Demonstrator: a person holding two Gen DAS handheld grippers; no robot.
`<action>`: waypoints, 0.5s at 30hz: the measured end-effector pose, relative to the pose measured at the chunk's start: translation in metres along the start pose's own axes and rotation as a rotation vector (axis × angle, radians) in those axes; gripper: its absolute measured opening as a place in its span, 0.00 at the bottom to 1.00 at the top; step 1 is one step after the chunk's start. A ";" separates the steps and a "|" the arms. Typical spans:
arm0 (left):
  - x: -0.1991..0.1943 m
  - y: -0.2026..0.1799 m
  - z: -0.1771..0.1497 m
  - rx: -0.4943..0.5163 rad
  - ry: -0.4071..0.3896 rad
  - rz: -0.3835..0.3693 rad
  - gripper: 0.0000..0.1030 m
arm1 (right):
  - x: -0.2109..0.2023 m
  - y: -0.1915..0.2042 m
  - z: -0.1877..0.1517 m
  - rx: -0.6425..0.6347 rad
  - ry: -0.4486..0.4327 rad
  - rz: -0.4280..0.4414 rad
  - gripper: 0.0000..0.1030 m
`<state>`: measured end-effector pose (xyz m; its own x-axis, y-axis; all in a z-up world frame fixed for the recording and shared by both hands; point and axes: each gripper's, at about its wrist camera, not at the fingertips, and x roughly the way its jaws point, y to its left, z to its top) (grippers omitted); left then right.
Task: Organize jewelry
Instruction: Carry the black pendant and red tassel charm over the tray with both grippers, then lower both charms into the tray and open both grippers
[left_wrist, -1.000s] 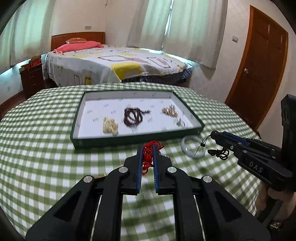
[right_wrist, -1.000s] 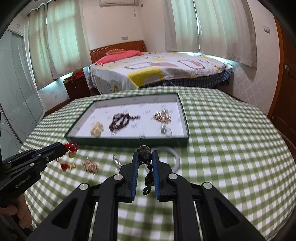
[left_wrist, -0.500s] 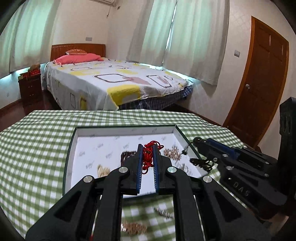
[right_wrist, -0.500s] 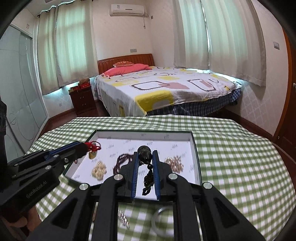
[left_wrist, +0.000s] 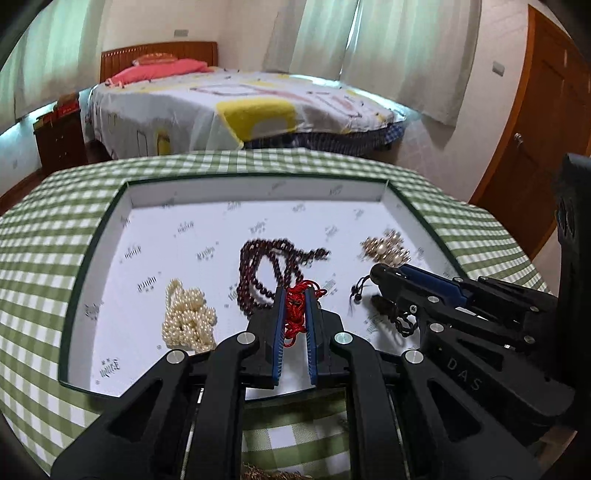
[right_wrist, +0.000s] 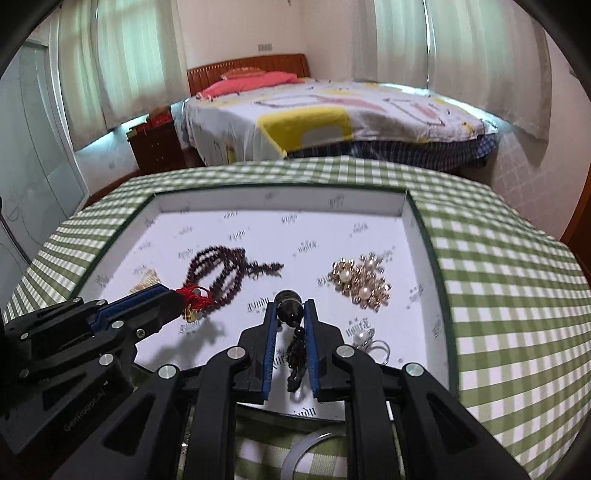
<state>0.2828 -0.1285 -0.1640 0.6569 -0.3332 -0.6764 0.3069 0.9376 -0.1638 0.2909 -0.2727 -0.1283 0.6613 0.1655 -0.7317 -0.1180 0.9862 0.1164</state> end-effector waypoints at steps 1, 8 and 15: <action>0.001 0.000 -0.001 0.001 0.004 0.002 0.10 | 0.002 0.000 -0.001 -0.001 0.009 0.001 0.15; 0.012 0.003 -0.005 -0.005 0.045 0.004 0.10 | 0.012 -0.003 -0.007 -0.002 0.044 -0.003 0.15; 0.016 0.004 -0.005 -0.015 0.069 -0.003 0.11 | 0.013 -0.007 -0.010 0.004 0.059 0.002 0.15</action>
<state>0.2910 -0.1294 -0.1790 0.6071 -0.3283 -0.7237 0.2980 0.9383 -0.1757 0.2932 -0.2770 -0.1451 0.6162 0.1672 -0.7697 -0.1164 0.9858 0.1210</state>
